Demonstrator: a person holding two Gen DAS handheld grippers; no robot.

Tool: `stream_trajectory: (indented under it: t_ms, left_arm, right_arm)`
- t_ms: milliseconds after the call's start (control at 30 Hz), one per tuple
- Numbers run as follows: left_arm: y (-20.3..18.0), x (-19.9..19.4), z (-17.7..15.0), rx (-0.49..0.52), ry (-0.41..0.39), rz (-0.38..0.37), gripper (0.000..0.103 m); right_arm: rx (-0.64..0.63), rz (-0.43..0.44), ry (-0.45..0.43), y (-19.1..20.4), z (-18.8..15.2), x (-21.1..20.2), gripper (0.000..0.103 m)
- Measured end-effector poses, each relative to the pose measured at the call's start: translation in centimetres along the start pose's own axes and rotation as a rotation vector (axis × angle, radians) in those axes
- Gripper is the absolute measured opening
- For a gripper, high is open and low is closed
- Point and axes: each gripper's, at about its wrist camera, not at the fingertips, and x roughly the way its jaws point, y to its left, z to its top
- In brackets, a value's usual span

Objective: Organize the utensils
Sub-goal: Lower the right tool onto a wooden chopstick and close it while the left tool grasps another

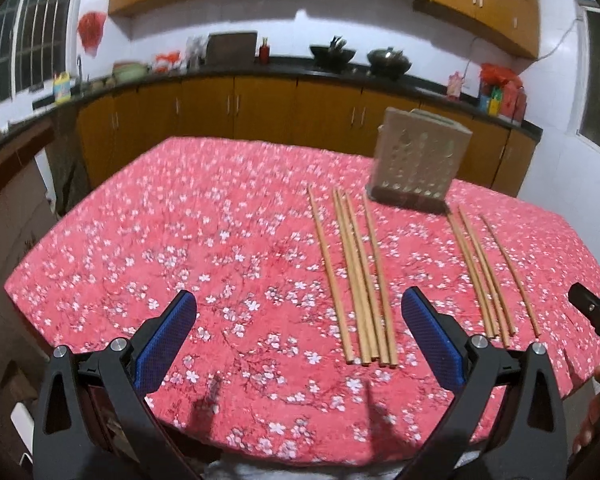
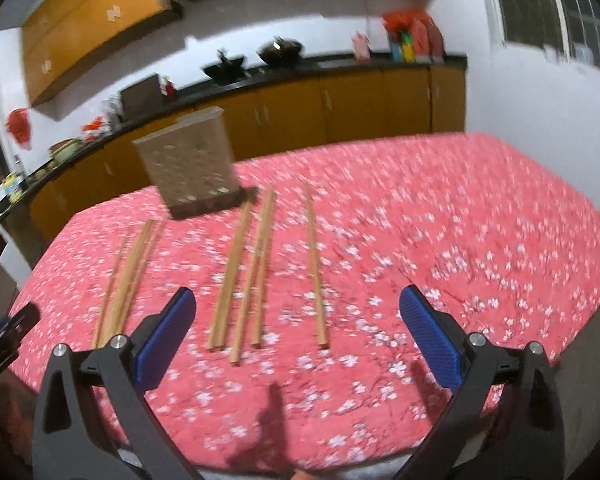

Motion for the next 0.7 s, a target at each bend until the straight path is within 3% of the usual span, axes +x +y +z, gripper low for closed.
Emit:
stream_trajectory:
  t_ms: [67, 267, 367, 400, 700]
  left_arm:
    - [0.2, 1.0, 0.3, -0.006, 0.025, 0.005, 0.101]
    - [0.4, 4.0, 1.2, 0.025, 0.088, 0.014, 0.100]
    - [0.0, 5.2, 1.7, 0.048, 0.113, 0.001, 0.081]
    - [-0.2, 5.7, 1.8, 0.054, 0.130, -0.009, 0.074]
    - [-1.7, 8.6, 1.5, 0.074, 0.230, -0.097, 0.042]
  right_arm:
    - [0.023, -0.011, 0.043, -0.8, 0.4, 1.6, 0.095]
    - [0.052, -0.006, 0.160, -1.5, 1.3, 6.4, 0.057]
    - [0.050, -0.003, 0.203, -1.5, 1.5, 8.2, 0.046]
    - [0.044, -0.005, 0.215, -1.5, 1.5, 8.7, 0.044]
    - [0.002, -0.024, 0.241, -0.9, 1.1, 10.3, 0.041]
